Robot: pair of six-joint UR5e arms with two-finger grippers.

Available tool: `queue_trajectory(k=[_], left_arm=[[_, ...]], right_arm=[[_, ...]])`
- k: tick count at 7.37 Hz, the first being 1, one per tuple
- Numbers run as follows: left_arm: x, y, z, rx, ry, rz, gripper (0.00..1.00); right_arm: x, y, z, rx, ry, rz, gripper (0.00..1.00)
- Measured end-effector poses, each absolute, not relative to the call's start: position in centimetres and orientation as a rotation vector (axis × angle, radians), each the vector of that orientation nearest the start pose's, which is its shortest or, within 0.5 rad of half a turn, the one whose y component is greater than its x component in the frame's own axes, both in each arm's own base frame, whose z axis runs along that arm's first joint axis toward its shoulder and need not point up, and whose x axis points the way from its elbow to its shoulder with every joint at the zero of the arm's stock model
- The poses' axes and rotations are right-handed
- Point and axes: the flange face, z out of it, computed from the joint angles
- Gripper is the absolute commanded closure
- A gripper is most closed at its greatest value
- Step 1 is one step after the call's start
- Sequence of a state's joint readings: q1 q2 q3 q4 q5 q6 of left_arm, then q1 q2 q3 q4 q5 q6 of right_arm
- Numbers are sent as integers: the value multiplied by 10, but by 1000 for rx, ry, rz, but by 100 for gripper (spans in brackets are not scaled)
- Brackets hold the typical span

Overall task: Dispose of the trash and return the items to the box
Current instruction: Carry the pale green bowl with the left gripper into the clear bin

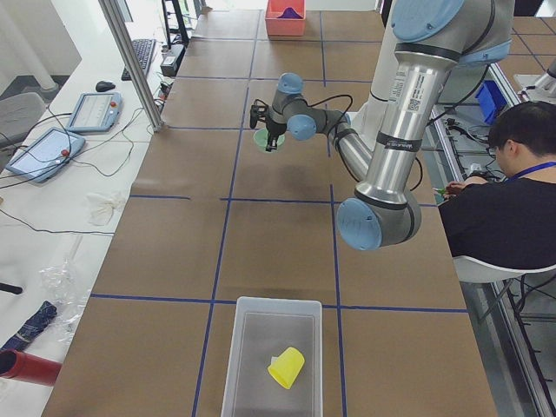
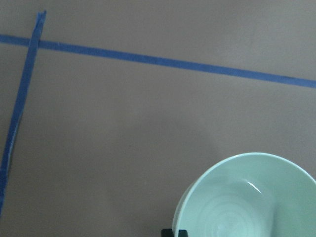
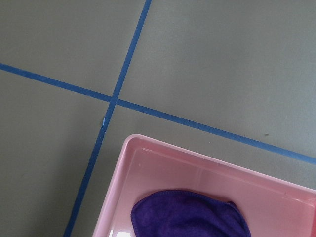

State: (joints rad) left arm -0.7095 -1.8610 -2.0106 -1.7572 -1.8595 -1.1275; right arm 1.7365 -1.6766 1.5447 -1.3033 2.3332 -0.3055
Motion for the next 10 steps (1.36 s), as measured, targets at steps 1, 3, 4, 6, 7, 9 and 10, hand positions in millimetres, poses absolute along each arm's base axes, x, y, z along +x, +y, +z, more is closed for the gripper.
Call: queue_trajectory(k=[1, 3, 4, 6, 7, 9, 10], left_arm=[[303, -459, 286, 310, 904, -63, 100], [199, -485, 322, 395, 824, 74, 100], [143, -491, 356, 433, 758, 163, 100], [53, -490, 435, 460, 640, 350, 100], [9, -491, 482, 453, 600, 430, 100], [-56, -478, 581, 430, 570, 534, 100], [-69, -459, 626, 431, 585, 550, 100]], right_arm=[[138, -435, 695, 303, -711, -185, 0], [138, -435, 695, 303, -711, -187, 0], [138, -435, 695, 303, -711, -188, 0], [138, -435, 696, 303, -711, -188, 0], [138, -435, 696, 305, -711, -186, 0], [138, -436, 694, 309, -711, -185, 0], [137, -436, 694, 310, -711, -187, 0]])
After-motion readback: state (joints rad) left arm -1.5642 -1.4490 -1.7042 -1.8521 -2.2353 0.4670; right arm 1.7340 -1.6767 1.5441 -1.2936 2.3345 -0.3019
